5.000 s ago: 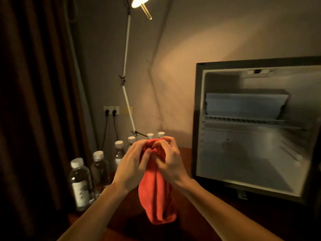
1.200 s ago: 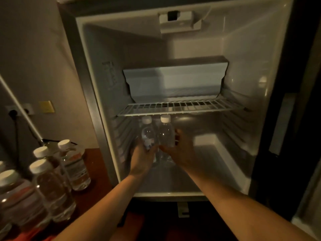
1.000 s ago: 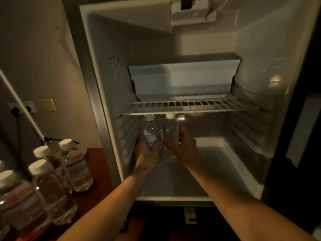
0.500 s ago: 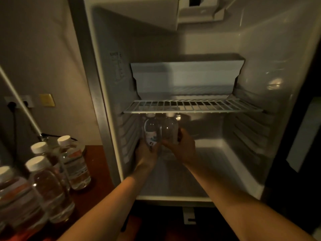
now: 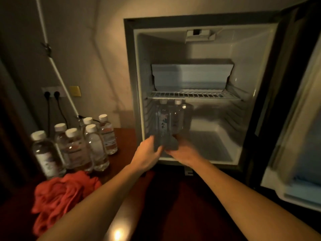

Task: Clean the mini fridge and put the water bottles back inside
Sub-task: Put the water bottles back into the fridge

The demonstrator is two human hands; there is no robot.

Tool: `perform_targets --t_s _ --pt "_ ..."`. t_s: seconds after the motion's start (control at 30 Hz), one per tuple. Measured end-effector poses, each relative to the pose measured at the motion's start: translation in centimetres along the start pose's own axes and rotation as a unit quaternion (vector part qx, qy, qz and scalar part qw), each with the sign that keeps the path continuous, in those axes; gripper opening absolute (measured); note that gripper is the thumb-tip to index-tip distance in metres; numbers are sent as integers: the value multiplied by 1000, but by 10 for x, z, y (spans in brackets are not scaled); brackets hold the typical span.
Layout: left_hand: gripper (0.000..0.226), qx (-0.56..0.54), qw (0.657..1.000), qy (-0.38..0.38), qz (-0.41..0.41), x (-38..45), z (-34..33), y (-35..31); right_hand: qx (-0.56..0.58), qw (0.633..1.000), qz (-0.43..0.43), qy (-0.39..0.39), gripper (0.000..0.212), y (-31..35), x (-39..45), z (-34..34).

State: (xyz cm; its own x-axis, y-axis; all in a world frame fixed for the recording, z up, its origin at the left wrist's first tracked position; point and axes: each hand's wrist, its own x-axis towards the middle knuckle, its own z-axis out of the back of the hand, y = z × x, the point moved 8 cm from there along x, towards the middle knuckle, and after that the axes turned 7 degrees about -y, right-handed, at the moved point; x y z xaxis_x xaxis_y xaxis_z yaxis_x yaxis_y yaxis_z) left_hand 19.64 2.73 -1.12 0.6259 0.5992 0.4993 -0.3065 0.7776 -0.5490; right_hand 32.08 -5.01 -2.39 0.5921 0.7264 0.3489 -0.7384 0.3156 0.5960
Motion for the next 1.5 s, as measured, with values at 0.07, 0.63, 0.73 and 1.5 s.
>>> perform_targets --t_s 0.07,0.63,0.73,1.5 --pt "48 51 998 12 -18 -20 19 0 -69 998 3 13 58 13 -26 -1" --pt "39 292 952 -72 62 -129 196 137 -162 953 250 53 69 177 -79 -115" --pt "37 299 942 -85 125 -138 220 173 -117 966 224 51 60 187 -64 -134" --pt "66 -52 924 -221 306 -90 214 296 212 977 -8 -4 62 169 20 -202"
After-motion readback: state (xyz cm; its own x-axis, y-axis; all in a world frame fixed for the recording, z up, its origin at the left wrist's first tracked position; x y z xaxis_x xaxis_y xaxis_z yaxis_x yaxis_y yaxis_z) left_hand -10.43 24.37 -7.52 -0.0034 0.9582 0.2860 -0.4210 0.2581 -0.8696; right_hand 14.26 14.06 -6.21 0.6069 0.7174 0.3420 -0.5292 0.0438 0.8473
